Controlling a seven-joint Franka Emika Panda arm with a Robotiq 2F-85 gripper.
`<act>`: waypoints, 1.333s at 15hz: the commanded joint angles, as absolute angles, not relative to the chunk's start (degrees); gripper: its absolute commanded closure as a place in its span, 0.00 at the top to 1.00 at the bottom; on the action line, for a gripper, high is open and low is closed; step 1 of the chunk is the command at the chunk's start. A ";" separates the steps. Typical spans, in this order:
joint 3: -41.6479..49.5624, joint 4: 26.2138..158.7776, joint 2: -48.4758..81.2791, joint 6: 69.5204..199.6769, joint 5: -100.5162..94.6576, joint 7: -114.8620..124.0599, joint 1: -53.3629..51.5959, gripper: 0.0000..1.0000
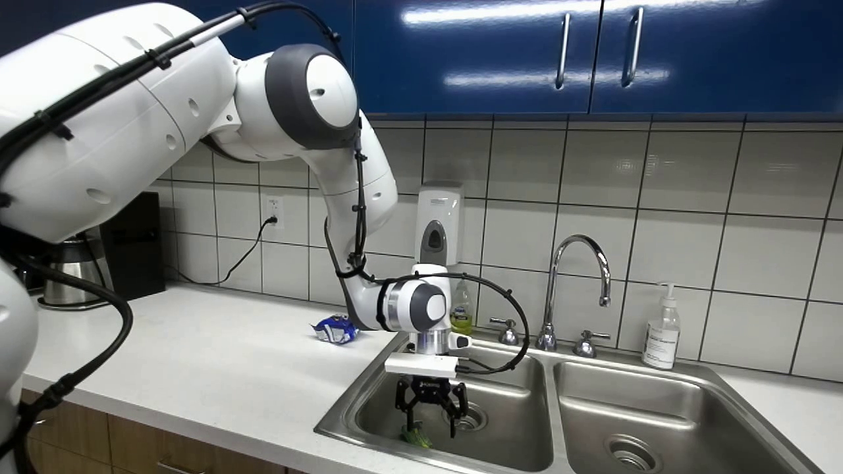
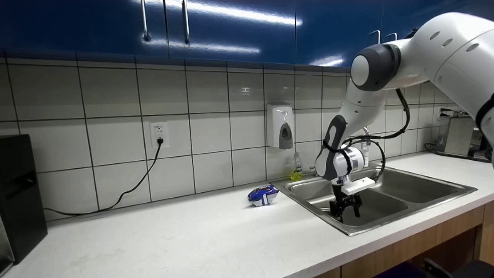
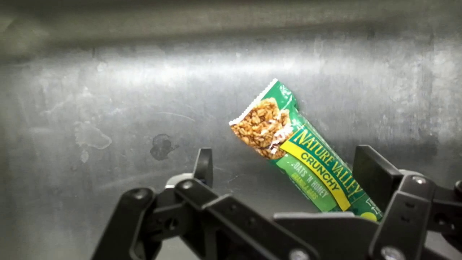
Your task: Remove the green packet from the sink and put it on the left side of the counter
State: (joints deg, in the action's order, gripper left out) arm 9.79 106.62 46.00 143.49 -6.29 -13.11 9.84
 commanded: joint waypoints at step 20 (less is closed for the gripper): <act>3.02 109.90 43.96 144.26 -14.79 -46.99 16.29 1.00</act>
